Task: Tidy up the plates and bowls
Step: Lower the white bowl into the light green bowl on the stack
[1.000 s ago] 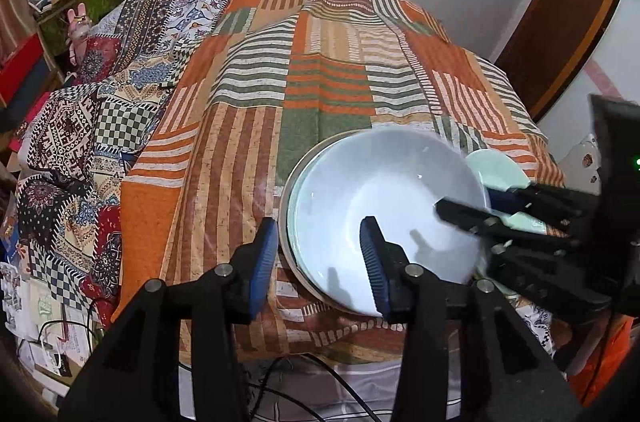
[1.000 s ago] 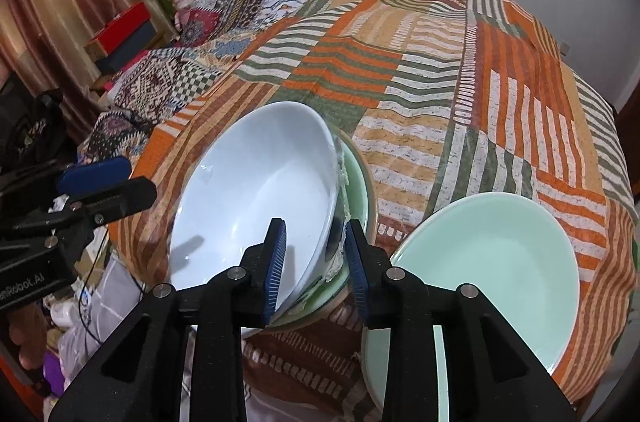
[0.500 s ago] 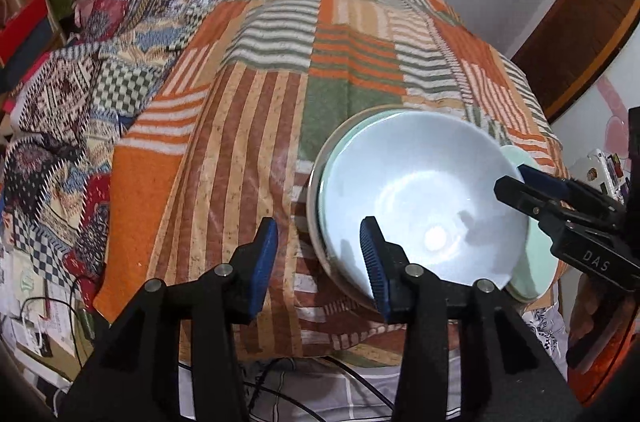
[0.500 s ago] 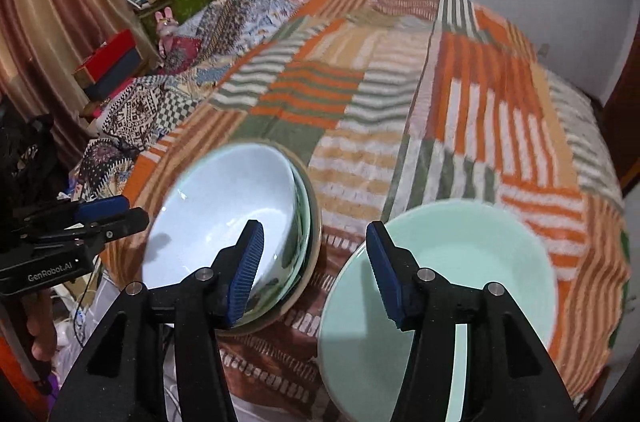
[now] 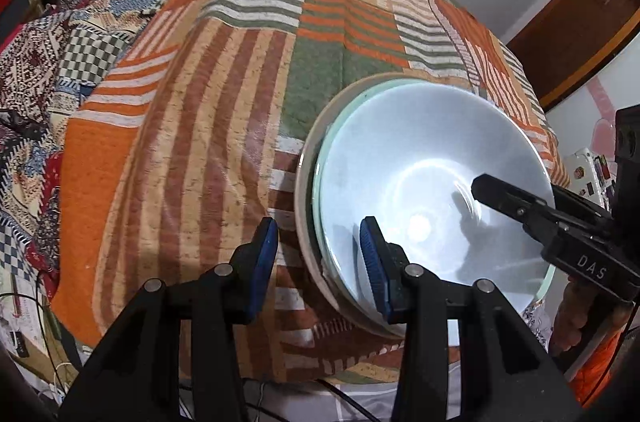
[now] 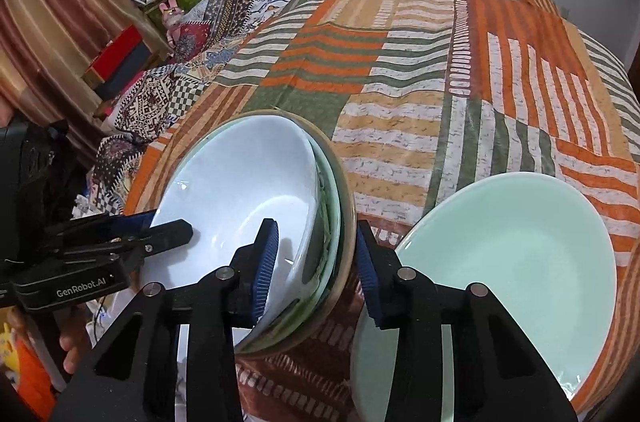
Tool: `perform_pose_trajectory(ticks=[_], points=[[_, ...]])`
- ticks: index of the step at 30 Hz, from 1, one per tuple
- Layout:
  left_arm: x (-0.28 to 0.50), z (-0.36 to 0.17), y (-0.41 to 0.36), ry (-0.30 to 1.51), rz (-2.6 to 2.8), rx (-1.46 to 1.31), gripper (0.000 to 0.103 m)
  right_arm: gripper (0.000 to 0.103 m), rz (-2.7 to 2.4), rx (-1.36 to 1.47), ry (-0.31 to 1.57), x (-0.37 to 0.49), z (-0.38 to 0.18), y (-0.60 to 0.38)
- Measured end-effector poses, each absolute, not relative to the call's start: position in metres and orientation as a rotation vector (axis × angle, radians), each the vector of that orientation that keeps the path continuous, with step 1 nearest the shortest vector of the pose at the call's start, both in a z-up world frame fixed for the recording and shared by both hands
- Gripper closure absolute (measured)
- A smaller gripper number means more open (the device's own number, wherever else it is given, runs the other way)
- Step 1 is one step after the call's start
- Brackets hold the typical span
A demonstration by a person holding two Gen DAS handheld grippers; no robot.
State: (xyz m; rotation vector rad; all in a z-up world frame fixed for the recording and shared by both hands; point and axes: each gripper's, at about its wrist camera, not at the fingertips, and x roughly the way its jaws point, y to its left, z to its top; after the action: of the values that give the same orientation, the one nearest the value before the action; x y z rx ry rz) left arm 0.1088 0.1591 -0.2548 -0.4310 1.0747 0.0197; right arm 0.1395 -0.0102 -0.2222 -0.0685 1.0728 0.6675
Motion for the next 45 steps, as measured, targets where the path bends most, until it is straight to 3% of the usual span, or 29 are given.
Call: perform_pose_trajectory(ticks=[5, 24, 45], points=[[0.112, -0.255, 0.152, 1.065, -0.007, -0.418, 0.068, 0.072, 0.665, -0.073, 1.079, 0.140, -0.225, -0.011], [0.100, -0.236, 0.148, 1.045, 0.032, -0.397, 0.068, 0.072, 0.641, -0.035, 1.096, 0.137, -0.217, -0.012], [0.077, -0.157, 0.110, 0.888, 0.000, -0.311, 0.068, 0.072, 0.633, 0.055, 0.950, 0.114, -0.161, -0.048]])
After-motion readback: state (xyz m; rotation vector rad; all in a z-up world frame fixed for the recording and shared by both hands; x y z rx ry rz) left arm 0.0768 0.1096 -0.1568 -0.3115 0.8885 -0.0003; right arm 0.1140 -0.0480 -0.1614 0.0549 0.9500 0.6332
